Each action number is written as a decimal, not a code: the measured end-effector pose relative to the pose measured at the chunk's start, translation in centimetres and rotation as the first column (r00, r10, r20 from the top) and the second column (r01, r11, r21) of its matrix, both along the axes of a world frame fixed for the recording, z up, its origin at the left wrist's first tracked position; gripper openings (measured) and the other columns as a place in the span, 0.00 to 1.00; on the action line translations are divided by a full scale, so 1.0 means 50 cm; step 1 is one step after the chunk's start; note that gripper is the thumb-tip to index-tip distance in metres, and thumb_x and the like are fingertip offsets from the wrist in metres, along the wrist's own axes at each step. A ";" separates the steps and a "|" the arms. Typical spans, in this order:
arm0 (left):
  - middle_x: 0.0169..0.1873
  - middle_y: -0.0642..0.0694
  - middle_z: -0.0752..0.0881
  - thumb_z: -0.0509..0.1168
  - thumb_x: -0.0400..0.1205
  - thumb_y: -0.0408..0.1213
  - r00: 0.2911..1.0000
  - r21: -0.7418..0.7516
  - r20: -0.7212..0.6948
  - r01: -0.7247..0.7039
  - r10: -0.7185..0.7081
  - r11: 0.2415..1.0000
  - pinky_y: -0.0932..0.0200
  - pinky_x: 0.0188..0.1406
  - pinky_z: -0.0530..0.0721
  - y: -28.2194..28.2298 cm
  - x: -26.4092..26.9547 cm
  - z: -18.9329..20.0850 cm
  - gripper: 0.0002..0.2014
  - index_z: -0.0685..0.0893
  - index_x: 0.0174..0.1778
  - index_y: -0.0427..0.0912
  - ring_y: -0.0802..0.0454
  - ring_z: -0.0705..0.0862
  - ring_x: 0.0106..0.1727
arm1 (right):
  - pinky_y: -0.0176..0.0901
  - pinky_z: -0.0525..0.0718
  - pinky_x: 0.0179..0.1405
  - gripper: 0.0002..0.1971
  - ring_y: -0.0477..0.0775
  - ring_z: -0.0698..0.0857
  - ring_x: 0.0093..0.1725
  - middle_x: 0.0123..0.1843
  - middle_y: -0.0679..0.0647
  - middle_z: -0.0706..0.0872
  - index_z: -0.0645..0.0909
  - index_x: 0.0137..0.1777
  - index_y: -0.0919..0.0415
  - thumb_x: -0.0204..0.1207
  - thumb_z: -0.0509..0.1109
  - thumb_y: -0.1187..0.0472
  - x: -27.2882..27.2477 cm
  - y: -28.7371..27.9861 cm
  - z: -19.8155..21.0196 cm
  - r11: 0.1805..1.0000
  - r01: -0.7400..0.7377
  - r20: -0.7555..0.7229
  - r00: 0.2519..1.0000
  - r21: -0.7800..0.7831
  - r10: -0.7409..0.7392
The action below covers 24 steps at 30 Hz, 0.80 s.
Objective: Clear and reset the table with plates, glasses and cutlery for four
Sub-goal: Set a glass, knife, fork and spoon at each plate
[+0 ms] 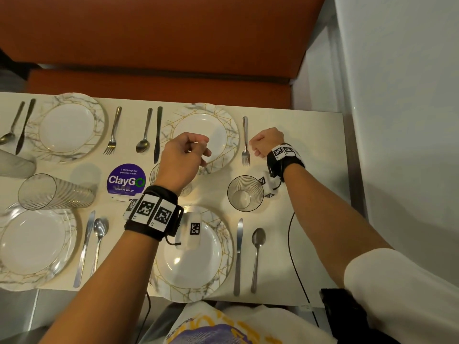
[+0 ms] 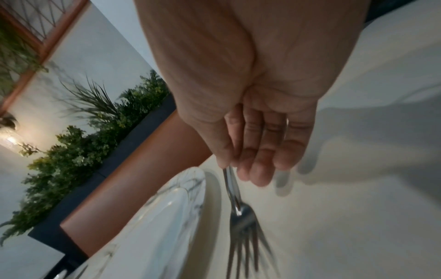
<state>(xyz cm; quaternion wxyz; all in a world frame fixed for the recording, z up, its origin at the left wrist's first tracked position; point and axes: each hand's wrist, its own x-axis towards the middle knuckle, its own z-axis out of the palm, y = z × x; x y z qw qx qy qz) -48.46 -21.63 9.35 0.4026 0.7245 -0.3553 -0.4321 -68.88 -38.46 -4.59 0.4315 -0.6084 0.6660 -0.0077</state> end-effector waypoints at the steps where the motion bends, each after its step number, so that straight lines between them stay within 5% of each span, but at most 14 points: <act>1: 0.42 0.47 0.93 0.66 0.90 0.36 1.000 -0.003 -0.004 0.005 -0.005 1.000 0.64 0.32 0.81 0.001 -0.002 0.003 0.06 0.88 0.56 0.47 0.57 0.88 0.34 | 0.49 0.94 0.44 0.04 0.58 0.94 0.42 0.41 0.54 0.94 0.92 0.40 0.53 0.74 0.76 0.62 -0.007 0.007 0.018 1.000 -0.002 0.029 1.000 -0.028 0.003; 5: 0.45 0.45 0.93 0.67 0.88 0.35 0.998 -0.004 -0.017 0.053 -0.053 0.999 0.59 0.38 0.84 0.009 -0.015 0.008 0.06 0.89 0.56 0.46 0.56 0.89 0.38 | 0.36 0.85 0.28 0.06 0.50 0.93 0.39 0.42 0.49 0.93 0.90 0.50 0.53 0.79 0.71 0.57 -0.037 0.042 0.095 0.995 0.052 0.145 0.989 -0.088 -0.039; 10: 0.55 0.50 0.91 0.67 0.89 0.45 0.981 0.108 -0.013 0.194 -0.194 0.975 0.46 0.65 0.88 0.043 -0.048 -0.032 0.09 0.89 0.60 0.49 0.50 0.89 0.57 | 0.46 0.89 0.41 0.09 0.53 0.92 0.44 0.50 0.53 0.93 0.88 0.58 0.55 0.82 0.71 0.54 -0.079 0.126 0.140 0.995 0.099 0.347 0.933 0.021 -0.100; 14: 0.72 0.45 0.84 0.59 0.86 0.62 0.972 0.238 -0.089 0.234 -0.219 0.943 0.37 0.79 0.77 0.077 -0.074 -0.072 0.29 0.82 0.77 0.46 0.43 0.81 0.74 | 0.51 0.89 0.52 0.18 0.59 0.90 0.56 0.56 0.53 0.92 0.87 0.61 0.55 0.83 0.68 0.43 -0.092 0.213 0.131 0.982 0.099 0.387 0.909 0.158 -0.154; 16: 0.76 0.45 0.82 0.57 0.80 0.68 0.962 0.268 -0.161 0.259 -0.222 0.928 0.36 0.80 0.76 0.098 -0.083 -0.085 0.37 0.80 0.79 0.47 0.43 0.80 0.76 | 0.55 0.89 0.58 0.24 0.60 0.88 0.58 0.59 0.56 0.90 0.87 0.62 0.57 0.83 0.65 0.37 -0.091 0.263 0.124 0.957 0.144 0.407 0.881 0.253 -0.240; 20: 0.62 0.46 0.88 0.59 0.90 0.56 0.955 0.253 -0.177 0.276 -0.236 0.927 0.35 0.68 0.86 0.114 -0.091 -0.112 0.21 0.83 0.71 0.46 0.43 0.88 0.61 | 0.61 0.87 0.64 0.31 0.62 0.87 0.60 0.61 0.62 0.90 0.87 0.62 0.59 0.79 0.66 0.31 -0.077 0.329 0.104 0.903 0.215 0.450 0.809 0.373 -0.379; 24: 0.56 0.45 0.90 0.59 0.89 0.59 0.953 0.215 -0.181 0.278 -0.241 0.936 0.35 0.64 0.89 0.128 -0.082 -0.133 0.24 0.87 0.63 0.42 0.41 0.89 0.60 | 0.58 0.87 0.65 0.31 0.65 0.89 0.61 0.58 0.63 0.91 0.89 0.59 0.60 0.78 0.67 0.31 -0.060 0.377 0.090 0.879 0.309 0.487 0.742 0.363 -0.462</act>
